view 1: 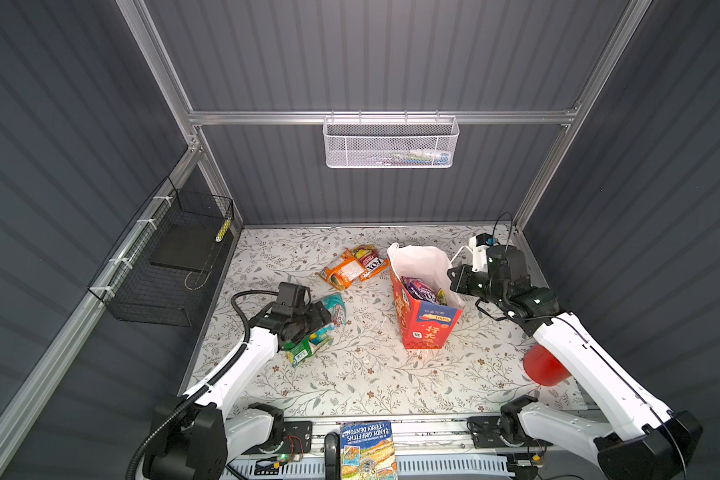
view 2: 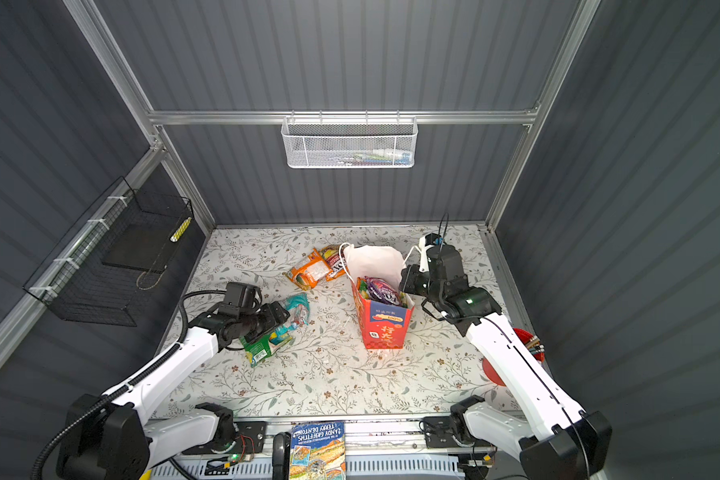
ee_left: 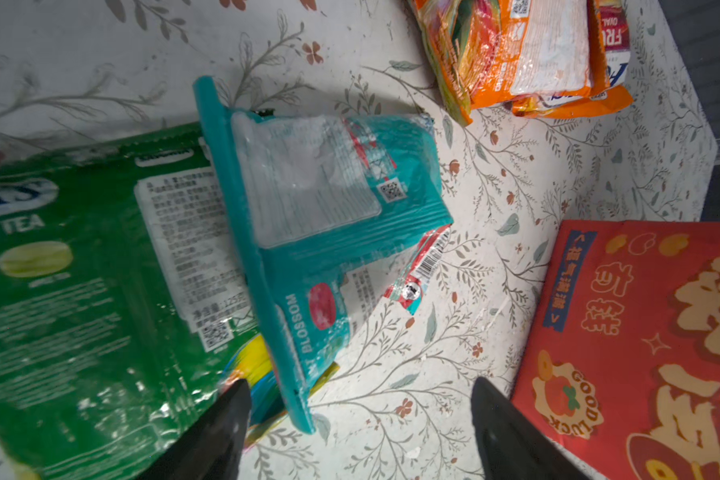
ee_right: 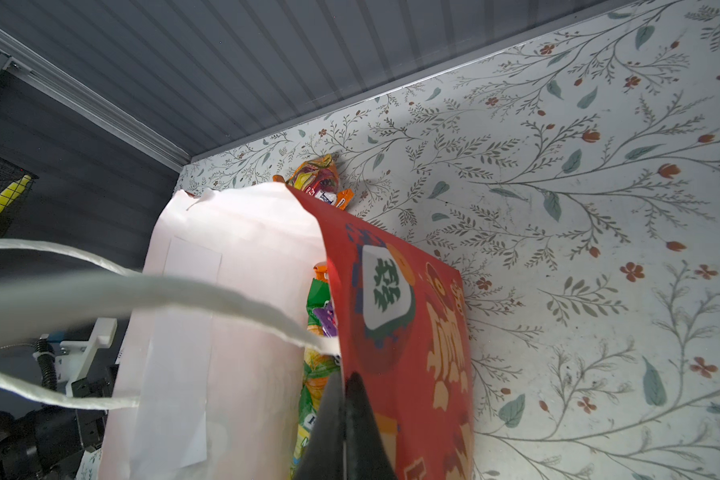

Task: Place the snacks into the paper bag
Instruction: 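Lower the left gripper onto the teal Cherry Blossom packet and grasp it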

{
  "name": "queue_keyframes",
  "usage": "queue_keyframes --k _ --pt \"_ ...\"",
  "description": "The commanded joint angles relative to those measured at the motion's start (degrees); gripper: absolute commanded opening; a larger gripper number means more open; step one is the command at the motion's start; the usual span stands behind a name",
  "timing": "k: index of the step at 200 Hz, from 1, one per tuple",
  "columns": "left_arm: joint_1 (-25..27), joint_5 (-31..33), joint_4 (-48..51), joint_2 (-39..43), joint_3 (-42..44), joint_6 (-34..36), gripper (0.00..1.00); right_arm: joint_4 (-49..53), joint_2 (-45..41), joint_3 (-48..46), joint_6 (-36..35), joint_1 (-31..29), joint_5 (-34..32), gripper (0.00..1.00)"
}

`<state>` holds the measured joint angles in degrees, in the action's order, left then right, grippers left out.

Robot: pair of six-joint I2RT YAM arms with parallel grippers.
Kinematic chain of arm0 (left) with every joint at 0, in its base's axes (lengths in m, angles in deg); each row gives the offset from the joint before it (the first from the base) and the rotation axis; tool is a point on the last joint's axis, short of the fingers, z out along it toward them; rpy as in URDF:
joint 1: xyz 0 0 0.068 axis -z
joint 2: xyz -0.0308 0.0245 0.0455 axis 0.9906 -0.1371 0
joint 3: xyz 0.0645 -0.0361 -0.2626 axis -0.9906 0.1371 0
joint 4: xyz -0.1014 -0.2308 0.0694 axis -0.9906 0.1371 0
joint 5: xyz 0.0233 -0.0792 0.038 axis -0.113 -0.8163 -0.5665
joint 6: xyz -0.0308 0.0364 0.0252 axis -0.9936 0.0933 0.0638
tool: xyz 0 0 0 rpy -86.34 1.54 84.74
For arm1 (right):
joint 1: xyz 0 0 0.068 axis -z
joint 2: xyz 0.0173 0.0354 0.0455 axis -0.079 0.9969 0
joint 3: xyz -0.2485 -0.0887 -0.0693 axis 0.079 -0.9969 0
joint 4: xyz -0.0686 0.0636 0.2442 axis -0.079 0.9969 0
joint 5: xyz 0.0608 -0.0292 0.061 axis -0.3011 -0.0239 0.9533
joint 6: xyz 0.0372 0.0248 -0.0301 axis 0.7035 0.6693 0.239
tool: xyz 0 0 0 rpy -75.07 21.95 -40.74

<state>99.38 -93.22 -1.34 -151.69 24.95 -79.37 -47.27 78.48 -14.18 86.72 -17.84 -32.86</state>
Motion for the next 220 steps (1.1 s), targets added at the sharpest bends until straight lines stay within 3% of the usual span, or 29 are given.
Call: queue_keyframes --k 1,27,74,90,118,166,220 --pt "-1.2 -2.9 -3.8 -1.7 0.7 0.8 0.76 -1.0 0.4 -0.7 -1.3 0.0 0.2 0.00" --pt "-1.9 -2.9 -5.4 -4.0 2.0 0.3 0.74 -1.0 0.2 -0.7 -1.5 0.0 -0.1 0.00" --pt "-2.1 2.2 -2.1 -2.5 2.9 1.4 0.82 -1.2 0.4 -0.7 -1.4 0.0 0.9 0.00" --pt "-2.1 1.1 -4.0 -2.2 4.5 1.2 0.82 -1.4 1.9 -0.7 -1.3 0.0 1.4 0.00" --pt "-2.2 -2.1 -7.4 -4.5 5.0 0.2 0.75 -1.5 2.3 -0.7 -1.1 0.0 2.1 0.00" --pt "-2.1 -3.3 -10.5 -5.4 4.9 -2.2 0.53 -1.5 2.8 -0.7 -1.1 0.0 2.6 0.00" --pt "-2.1 -1.2 -11.2 -6.9 5.4 -3.3 0.49 -1.5 1.6 -0.7 -1.5 0.0 3.9 0.00"
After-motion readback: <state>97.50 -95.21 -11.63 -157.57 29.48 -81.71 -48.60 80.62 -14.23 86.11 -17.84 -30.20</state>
